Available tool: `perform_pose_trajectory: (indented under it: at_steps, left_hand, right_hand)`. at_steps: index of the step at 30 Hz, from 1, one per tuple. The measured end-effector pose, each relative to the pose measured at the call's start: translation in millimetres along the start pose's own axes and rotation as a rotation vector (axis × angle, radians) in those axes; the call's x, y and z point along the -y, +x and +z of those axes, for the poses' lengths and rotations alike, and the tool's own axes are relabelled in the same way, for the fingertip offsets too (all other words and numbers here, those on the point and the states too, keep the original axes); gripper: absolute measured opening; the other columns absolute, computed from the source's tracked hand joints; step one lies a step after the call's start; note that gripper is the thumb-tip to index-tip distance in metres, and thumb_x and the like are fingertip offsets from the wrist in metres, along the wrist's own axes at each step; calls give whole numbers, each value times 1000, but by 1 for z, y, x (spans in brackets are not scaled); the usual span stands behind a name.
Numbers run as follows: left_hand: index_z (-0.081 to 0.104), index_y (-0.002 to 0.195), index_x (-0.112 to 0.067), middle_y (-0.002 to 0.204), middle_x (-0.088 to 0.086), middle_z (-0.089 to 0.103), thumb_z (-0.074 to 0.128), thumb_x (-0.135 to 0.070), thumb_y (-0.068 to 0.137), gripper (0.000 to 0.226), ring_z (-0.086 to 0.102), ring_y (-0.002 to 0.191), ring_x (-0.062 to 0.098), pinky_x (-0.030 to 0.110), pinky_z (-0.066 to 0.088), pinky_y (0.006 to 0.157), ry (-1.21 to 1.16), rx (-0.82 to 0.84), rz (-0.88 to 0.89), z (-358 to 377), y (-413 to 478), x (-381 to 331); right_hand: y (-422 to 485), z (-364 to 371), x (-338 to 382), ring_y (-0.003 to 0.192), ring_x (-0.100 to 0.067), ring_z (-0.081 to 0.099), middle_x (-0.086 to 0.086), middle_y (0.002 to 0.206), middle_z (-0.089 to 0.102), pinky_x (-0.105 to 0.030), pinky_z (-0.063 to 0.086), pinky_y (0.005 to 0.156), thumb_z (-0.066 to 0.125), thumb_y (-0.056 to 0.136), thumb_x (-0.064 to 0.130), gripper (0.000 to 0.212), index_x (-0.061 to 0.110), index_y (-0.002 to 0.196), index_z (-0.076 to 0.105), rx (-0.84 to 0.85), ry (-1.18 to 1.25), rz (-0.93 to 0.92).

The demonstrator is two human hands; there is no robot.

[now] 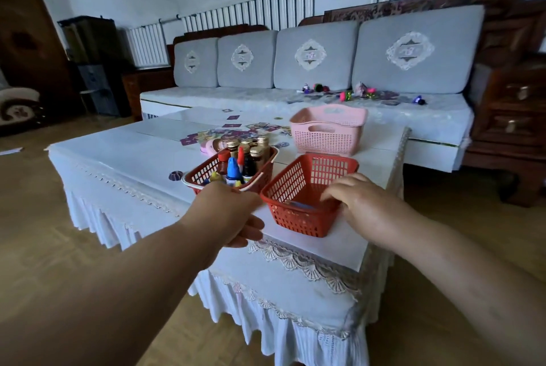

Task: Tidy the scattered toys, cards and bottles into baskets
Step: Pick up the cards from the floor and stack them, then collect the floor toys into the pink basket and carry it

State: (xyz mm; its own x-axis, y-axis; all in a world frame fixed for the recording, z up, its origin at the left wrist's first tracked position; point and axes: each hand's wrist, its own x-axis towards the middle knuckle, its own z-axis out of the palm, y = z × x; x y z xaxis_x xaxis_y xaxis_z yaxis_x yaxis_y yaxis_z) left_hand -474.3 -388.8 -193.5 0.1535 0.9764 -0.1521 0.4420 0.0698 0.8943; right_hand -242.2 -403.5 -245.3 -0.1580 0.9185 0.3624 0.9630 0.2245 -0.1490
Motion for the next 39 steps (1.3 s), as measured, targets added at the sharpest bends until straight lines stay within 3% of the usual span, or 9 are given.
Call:
perform_pose_trajectory:
  at_steps: [2,4,9,14,22,26,29,33,39]
  left_hand:
    - [62,91,-9,70,11,74,51,-15,97,14,69,56,19,26,53,54,-26,-59,44,1,10,1]
    - [62,91,-12,69,10,74,48,-11,96,14,66,54,18,28,51,55,-46,-114,89,3,18,2]
    - [60,98,-17,64,6,72,48,-8,95,16,62,47,12,29,52,53,-90,-170,184,11,36,-9]
    - [64,89,-19,63,3,72,50,-7,94,19,57,42,5,17,48,42,-43,-170,268,20,48,-26]
    - [65,87,-17,62,2,71,52,-7,92,18,57,44,7,18,45,42,-30,-175,349,19,69,-26]
    - [64,84,-16,62,7,70,51,-5,92,20,55,43,10,17,42,41,-55,-165,341,18,79,-28]
    - [64,86,-14,63,10,70,50,-4,93,19,54,42,10,15,42,40,-86,-164,321,21,86,-30]
    - [64,86,-16,63,7,71,50,-6,94,19,56,43,8,15,43,40,-87,-167,310,23,90,-30]
    - [65,88,-16,61,6,71,50,-6,94,19,56,44,11,18,44,42,-146,-178,278,18,85,-30]
  right_hand:
    - [2,-10,-2,131,-10,31,12,134,44,-30,30,110,50,83,-4,54,28,127,50,41,-69,21]
    - [9,-23,-3,131,-7,29,13,135,39,-20,25,105,46,87,-3,52,29,129,47,-5,-57,81]
    - [76,-18,-35,127,-22,41,-6,138,47,-31,34,102,48,96,24,39,15,134,46,-108,-49,248]
    - [139,4,-65,131,-33,36,-19,141,39,-41,32,106,54,92,42,65,4,141,32,-64,-38,413]
    - [201,37,-108,146,-34,9,-20,158,5,-43,11,118,55,87,58,103,1,150,-1,106,-104,539]
    - [216,48,-120,129,-37,33,-20,141,33,-44,29,108,64,82,52,87,5,143,24,43,-178,559]
    - [220,48,-124,121,-36,34,-16,132,39,-49,34,106,58,86,27,51,9,132,46,53,-240,639]
    - [211,50,-126,117,-36,45,-17,125,52,-40,43,95,44,90,3,38,7,125,57,-15,-242,690]
    - [196,21,-121,101,-32,60,-13,110,64,-25,41,72,46,90,14,27,15,109,66,-195,-271,479]
